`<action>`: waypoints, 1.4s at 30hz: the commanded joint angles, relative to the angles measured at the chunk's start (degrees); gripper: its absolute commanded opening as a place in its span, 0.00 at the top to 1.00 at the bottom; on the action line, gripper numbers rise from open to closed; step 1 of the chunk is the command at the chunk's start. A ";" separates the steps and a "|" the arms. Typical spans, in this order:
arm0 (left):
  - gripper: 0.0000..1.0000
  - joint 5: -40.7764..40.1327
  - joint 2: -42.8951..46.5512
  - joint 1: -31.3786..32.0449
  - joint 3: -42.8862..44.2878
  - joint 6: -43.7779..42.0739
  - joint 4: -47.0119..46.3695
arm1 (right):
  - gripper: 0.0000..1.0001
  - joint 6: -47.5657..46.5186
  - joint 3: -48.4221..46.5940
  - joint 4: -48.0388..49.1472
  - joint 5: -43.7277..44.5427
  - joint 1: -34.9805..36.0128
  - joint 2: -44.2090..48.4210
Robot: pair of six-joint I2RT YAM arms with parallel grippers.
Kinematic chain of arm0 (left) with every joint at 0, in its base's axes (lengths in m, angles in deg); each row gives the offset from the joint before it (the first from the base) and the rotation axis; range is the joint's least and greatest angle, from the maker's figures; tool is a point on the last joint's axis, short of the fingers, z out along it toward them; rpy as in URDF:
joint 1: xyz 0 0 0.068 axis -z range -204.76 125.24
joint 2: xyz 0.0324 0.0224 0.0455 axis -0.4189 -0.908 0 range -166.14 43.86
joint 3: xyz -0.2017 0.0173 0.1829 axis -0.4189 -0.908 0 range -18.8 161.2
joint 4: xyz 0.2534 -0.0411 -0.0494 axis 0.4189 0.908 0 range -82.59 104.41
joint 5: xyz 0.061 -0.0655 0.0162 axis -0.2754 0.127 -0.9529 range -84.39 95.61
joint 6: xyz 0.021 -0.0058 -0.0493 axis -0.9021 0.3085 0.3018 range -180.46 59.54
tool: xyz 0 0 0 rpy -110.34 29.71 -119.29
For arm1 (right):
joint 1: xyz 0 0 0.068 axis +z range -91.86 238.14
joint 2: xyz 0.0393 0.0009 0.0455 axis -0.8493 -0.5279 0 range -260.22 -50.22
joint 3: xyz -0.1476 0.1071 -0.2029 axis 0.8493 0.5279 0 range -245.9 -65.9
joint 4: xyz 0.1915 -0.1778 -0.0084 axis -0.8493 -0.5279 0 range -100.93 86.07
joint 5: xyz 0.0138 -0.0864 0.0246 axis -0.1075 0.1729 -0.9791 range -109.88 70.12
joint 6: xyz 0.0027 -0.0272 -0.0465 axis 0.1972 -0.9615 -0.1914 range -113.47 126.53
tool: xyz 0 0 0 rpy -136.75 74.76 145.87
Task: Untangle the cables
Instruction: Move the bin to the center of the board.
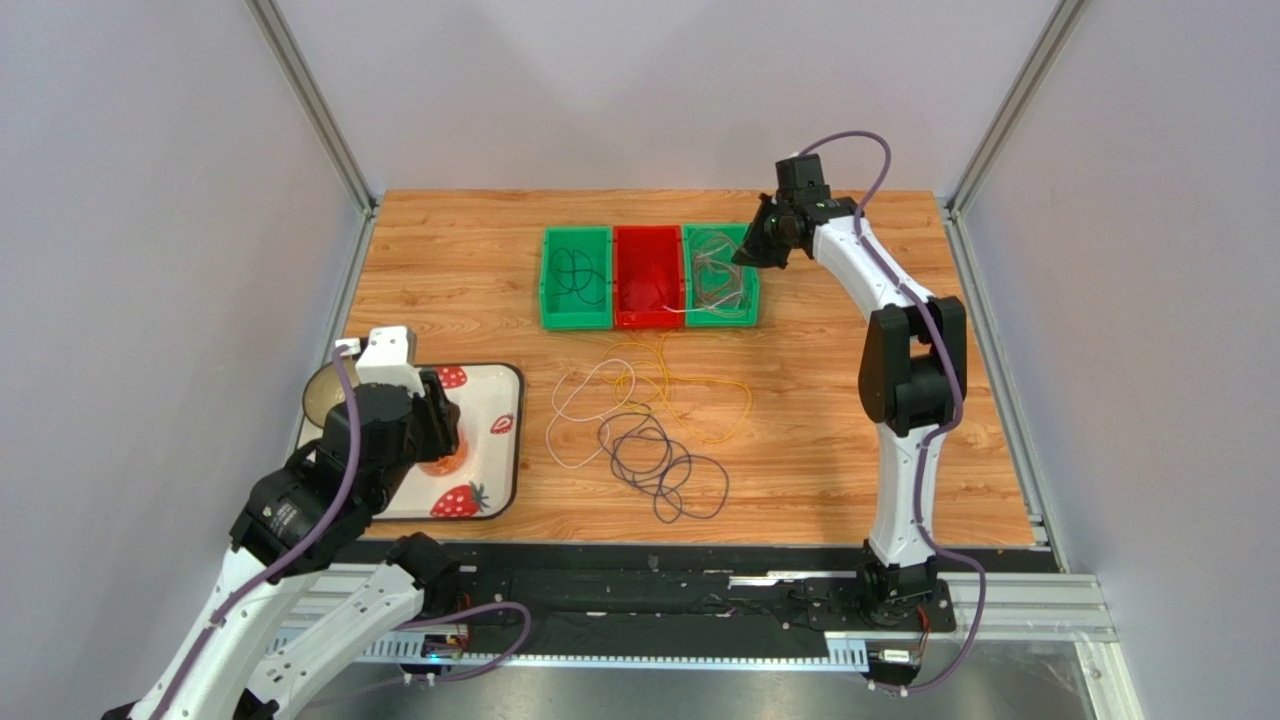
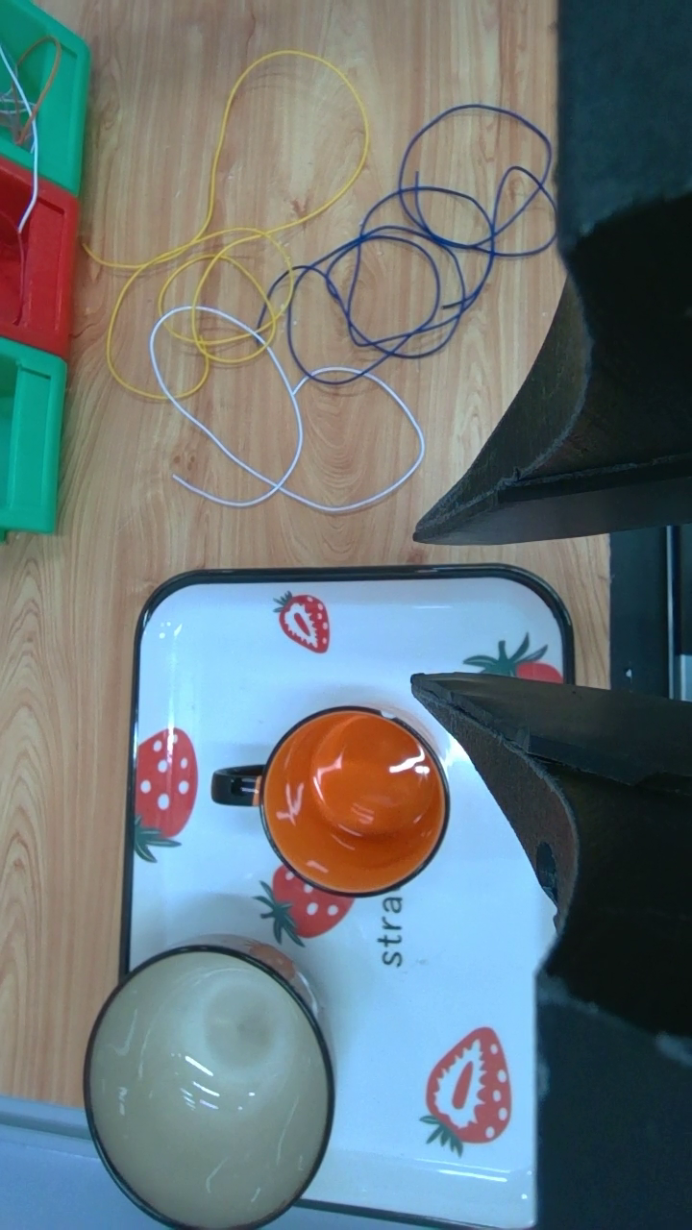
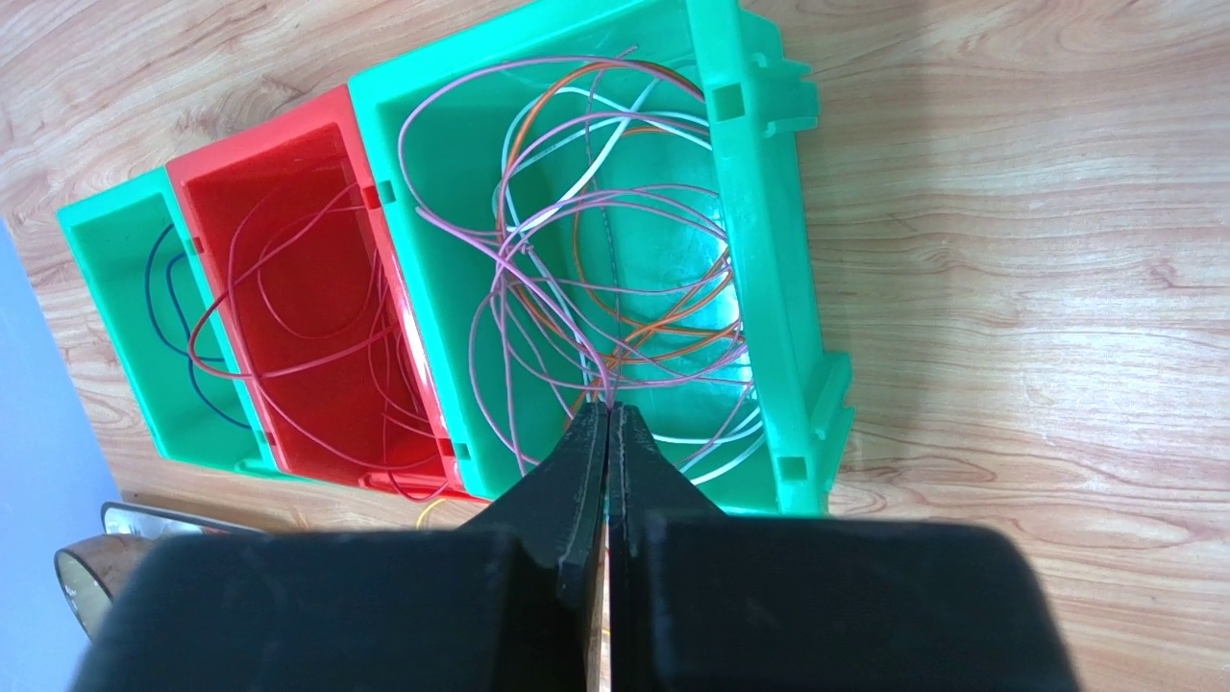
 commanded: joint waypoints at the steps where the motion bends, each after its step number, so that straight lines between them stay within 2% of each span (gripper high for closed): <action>1: 0.53 -0.06 0.53 -0.31 0.02 -0.04 -1.29 | 1.00 -0.40 -2.87 -0.33 0.20 1.00 -3.11; 9: 0.53 -0.24 0.44 -0.31 0.02 -0.04 -1.29 | 0.99 -1.45 -5.68 -3.58 2.57 1.17 -5.76; 10: 0.53 -0.15 0.61 -0.31 0.02 -0.04 -1.20 | 0.91 -1.80 -5.68 -4.02 2.92 1.26 -5.58; 13: 0.53 -0.24 0.53 -0.31 0.02 -0.04 -1.20 | 0.78 -2.33 -5.15 -4.29 4.15 1.44 -3.30; 18: 0.53 -0.06 0.44 -0.31 0.02 -0.13 -1.29 | 0.69 -3.56 -5.59 -5.96 5.73 2.40 0.83; 22: 0.53 -0.15 0.61 -0.40 0.02 0.05 -1.29 | 0.59 -4.27 -5.42 -7.98 7.22 2.76 5.30; 28: 0.53 0.03 0.70 -0.40 0.02 -0.13 -1.29 | 0.51 -5.67 -2.87 -9.04 9.95 3.02 9.71; 32: 0.53 0.03 0.70 -0.31 0.02 -0.13 -1.37 | 0.51 -6.29 -2.34 -9.30 10.57 3.02 11.20; 36: 0.53 0.03 0.97 -0.31 -0.07 -0.13 -1.29 | 0.54 -6.38 -1.20 -8.25 15.39 2.93 11.29; 37: 0.53 0.03 0.97 -0.31 0.02 -0.04 -1.29 | 0.61 -6.47 -1.11 -7.81 16.01 2.76 11.12; 39: 0.53 -0.06 1.06 -0.31 -0.07 -0.04 -1.29 | 0.66 -6.73 -1.02 -6.93 16.11 2.76 9.98; 40: 0.53 -0.06 1.14 -0.31 -0.07 -0.04 -1.37 | 0.73 -6.82 -1.02 -5.62 15.32 2.84 9.36; 42: 0.53 0.11 1.14 -0.31 -0.07 -0.04 -1.37 | 0.79 -6.82 -1.20 -4.30 11.47 2.93 7.96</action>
